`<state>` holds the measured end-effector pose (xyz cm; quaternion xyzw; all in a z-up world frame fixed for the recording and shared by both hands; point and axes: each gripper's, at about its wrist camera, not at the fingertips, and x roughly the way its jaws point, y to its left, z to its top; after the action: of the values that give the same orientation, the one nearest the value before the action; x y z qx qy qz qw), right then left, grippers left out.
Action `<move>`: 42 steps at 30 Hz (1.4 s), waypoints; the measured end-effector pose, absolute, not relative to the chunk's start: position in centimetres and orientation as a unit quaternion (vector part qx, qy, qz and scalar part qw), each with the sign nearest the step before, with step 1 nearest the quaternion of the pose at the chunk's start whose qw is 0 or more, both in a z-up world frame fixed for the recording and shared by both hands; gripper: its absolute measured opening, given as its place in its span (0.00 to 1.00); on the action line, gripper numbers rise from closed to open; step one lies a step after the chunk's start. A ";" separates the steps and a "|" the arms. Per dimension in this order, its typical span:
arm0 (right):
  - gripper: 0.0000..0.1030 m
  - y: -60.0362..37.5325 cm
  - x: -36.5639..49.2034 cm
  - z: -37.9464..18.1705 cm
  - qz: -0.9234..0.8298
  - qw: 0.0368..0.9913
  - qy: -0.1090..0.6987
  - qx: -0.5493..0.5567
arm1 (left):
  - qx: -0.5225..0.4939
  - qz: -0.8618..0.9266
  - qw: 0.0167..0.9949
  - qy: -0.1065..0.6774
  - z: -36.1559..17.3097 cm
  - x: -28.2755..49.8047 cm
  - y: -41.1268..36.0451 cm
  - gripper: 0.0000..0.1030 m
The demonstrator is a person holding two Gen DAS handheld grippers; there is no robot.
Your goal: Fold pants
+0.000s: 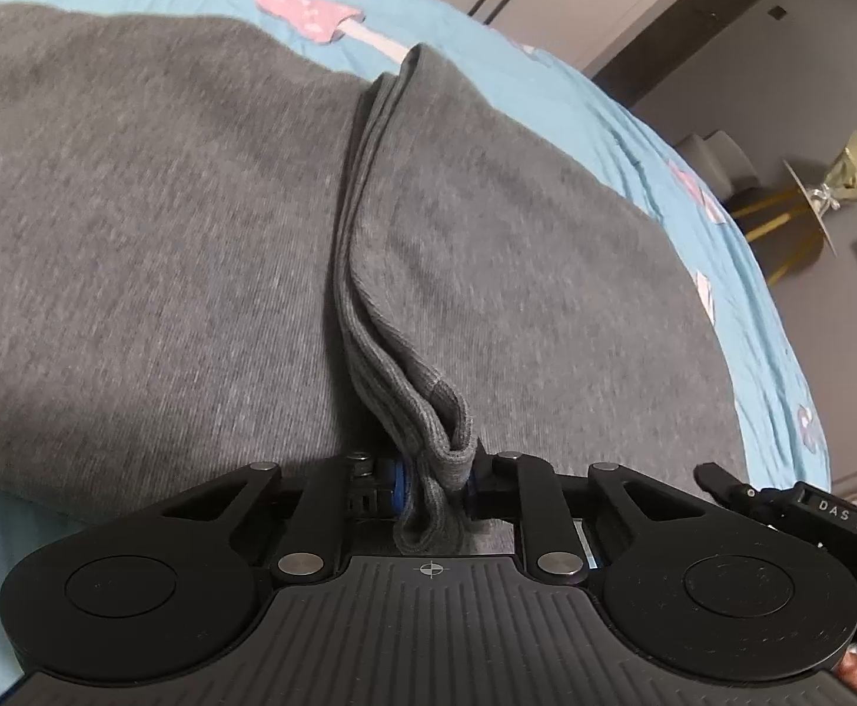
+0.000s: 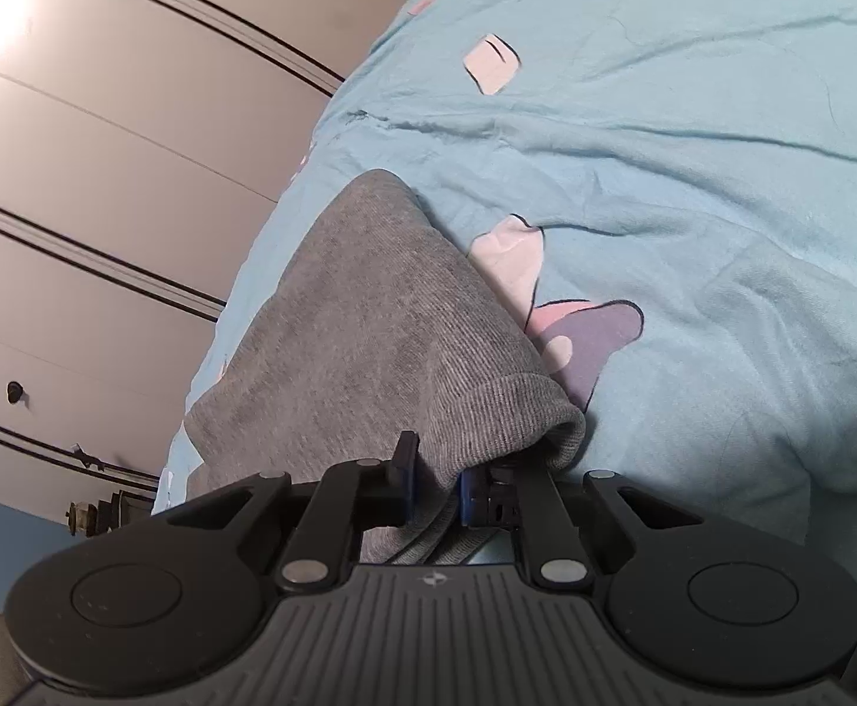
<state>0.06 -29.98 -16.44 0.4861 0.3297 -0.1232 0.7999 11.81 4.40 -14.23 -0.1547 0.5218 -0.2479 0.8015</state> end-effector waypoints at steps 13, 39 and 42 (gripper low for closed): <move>0.19 -29.3 0.5 -16.2 -0.133 0.803 0.389 0.432 | -0.095 -0.216 0.819 0.523 -14.0 10.3 5.1 0.27; 0.30 -28.2 6.0 -14.3 -0.147 0.891 0.389 0.183 | -0.152 -0.225 0.822 0.500 -14.7 26.3 3.4 0.51; 0.31 -29.1 6.3 -14.7 -0.139 0.891 0.384 0.199 | -0.147 -0.236 0.821 0.498 -14.6 27.3 2.5 0.33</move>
<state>6.30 -29.11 -14.72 0.1994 0.3838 -0.1394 0.8908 27.25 2.46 -14.58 -0.1471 0.4985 -0.2362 0.8210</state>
